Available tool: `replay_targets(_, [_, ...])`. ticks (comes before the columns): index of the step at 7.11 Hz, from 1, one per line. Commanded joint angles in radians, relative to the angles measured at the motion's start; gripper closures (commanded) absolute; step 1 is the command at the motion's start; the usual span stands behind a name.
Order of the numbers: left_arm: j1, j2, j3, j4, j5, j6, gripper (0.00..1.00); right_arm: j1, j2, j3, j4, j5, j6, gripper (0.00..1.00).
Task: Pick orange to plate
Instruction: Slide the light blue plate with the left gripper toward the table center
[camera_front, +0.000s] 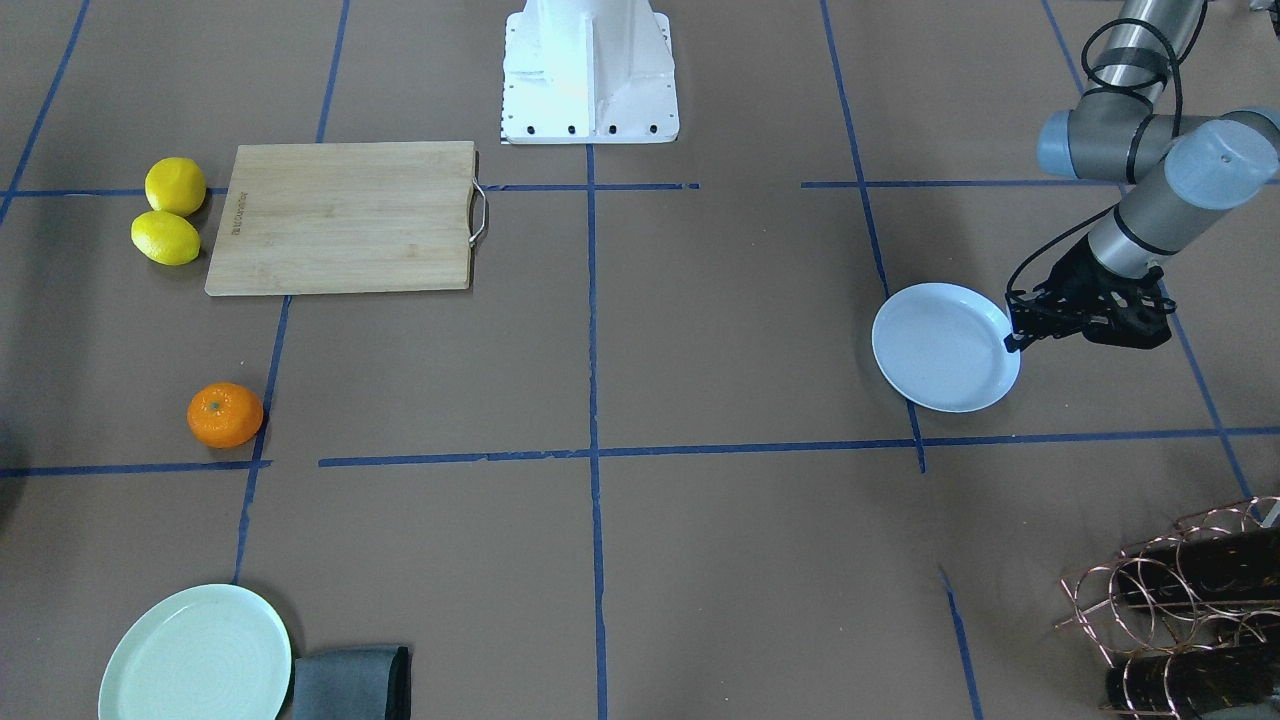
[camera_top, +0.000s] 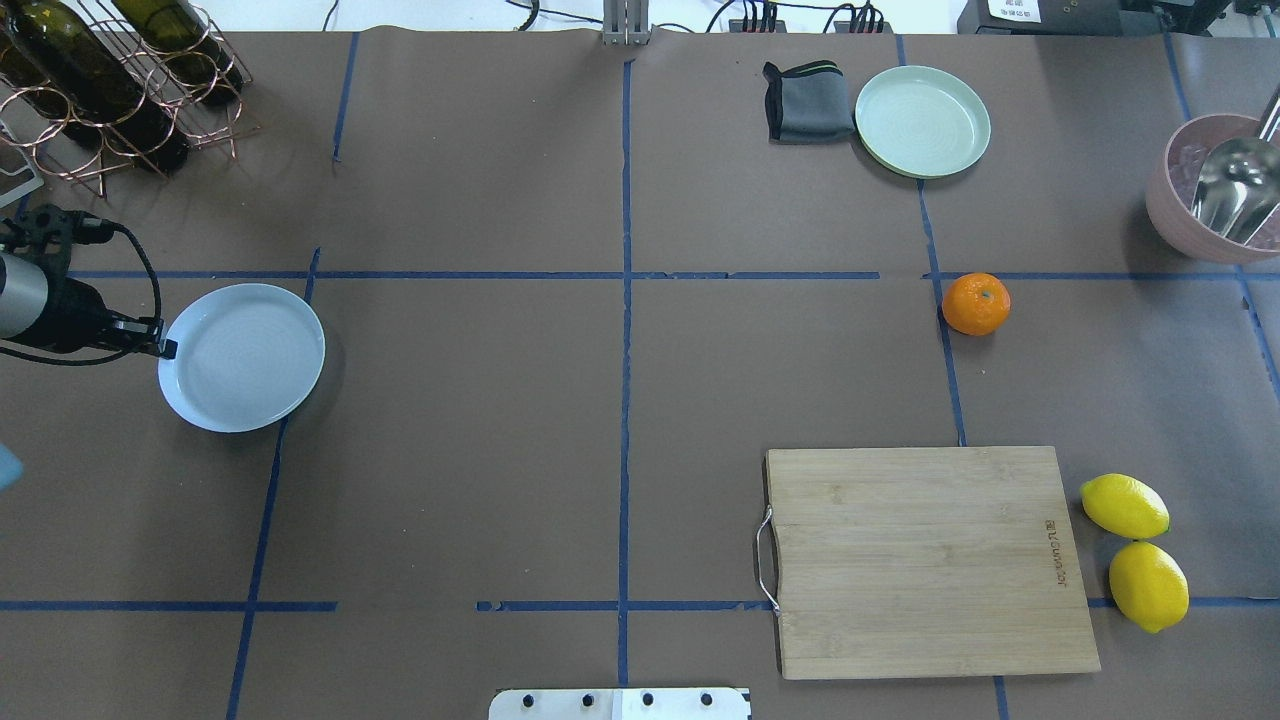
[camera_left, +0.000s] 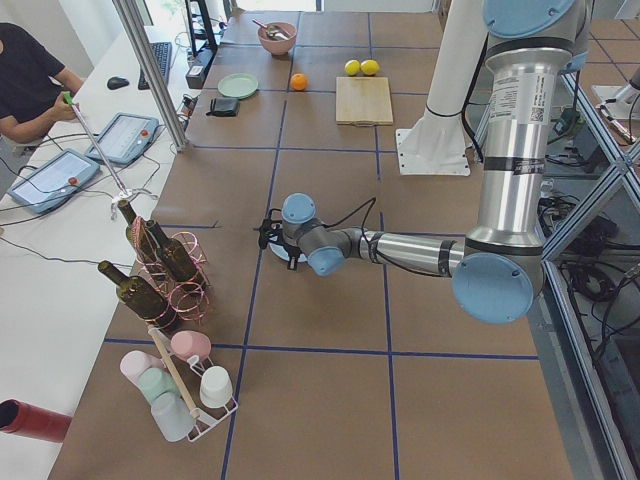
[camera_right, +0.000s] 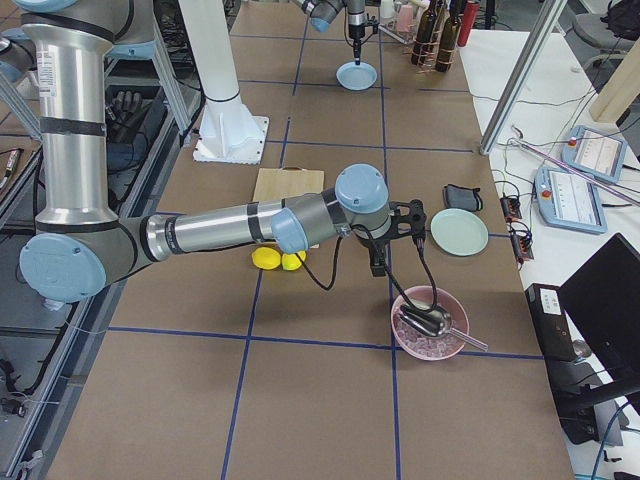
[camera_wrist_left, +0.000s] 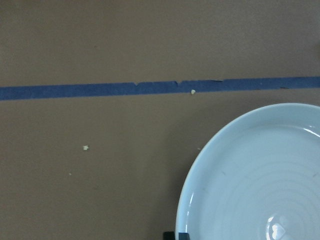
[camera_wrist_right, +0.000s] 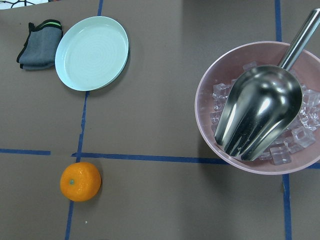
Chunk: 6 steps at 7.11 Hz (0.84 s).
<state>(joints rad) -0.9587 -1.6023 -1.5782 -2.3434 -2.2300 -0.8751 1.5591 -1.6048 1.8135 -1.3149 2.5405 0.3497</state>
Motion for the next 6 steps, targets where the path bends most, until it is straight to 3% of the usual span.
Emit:
replay_targets(1, [-0.168, -0.020, -0.101, 0.114, -0.243, -0.002, 1.00, 0.001, -0.006, 0.003, -0.001, 0.000, 0.000, 0.00])
replay_targets(2, [-0.172, -0.101, -0.170, 0.259, -0.250, -0.036, 1.00, 0.001, -0.007, 0.001, -0.003, 0.000, 0.000, 0.00])
replay_targets(3, [-0.167, -0.248, -0.184, 0.362, -0.246, -0.173, 1.00, 0.001, -0.010, 0.001, -0.004, 0.000, 0.000, 0.00])
replay_targets(4, [-0.106, -0.357, -0.174, 0.362, -0.237, -0.373, 1.00, 0.001, -0.021, 0.006, -0.003, 0.001, 0.000, 0.00])
replay_targets(6, [0.176, -0.479, -0.160, 0.362, 0.018, -0.621, 1.00, 0.001, -0.046, 0.006, -0.001, 0.003, 0.000, 0.00])
